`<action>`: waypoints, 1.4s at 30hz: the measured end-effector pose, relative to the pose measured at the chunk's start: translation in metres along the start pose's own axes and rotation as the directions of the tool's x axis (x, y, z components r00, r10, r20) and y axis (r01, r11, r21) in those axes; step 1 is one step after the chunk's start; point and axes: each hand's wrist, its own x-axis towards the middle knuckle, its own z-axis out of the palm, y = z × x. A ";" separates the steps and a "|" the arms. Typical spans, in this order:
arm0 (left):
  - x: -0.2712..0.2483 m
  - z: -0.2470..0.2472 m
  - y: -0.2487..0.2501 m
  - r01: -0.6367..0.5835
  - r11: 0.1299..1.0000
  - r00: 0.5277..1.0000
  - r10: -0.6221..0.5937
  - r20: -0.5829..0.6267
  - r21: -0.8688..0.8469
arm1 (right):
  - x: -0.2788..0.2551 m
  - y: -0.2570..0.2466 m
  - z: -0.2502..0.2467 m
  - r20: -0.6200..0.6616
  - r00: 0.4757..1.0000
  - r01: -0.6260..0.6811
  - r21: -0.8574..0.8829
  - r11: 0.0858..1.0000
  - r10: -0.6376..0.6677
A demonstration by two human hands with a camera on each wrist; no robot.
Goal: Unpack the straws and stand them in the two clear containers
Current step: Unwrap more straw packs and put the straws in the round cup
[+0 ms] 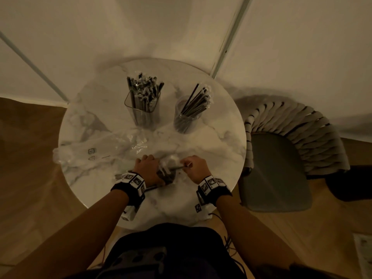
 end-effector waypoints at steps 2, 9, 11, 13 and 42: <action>0.002 0.003 0.001 -0.003 1.000 1.000 0.003 0.002 -0.030 | -0.001 -0.003 0.002 0.019 1.000 0.020 -0.034 0.999 -0.020; 0.005 0.007 0.006 0.008 0.983 1.000 -0.010 -0.008 -0.182 | -0.004 -0.010 0.012 0.121 0.988 0.115 -0.192 0.975 -0.092; 0.006 0.006 0.006 -0.004 0.977 1.000 0.004 -0.001 -0.213 | -0.004 -0.013 0.013 0.164 0.983 0.110 -0.208 0.972 -0.076; 0.008 0.004 0.006 -0.020 0.972 1.000 0.020 -0.003 -0.234 | -0.003 -0.016 0.011 0.182 0.981 0.104 -0.217 0.971 -0.064; 0.010 -0.013 0.005 -0.131 0.948 0.989 0.103 -0.108 -0.290 | 0.012 0.014 -0.049 0.067 0.997 0.024 0.097 0.995 -0.031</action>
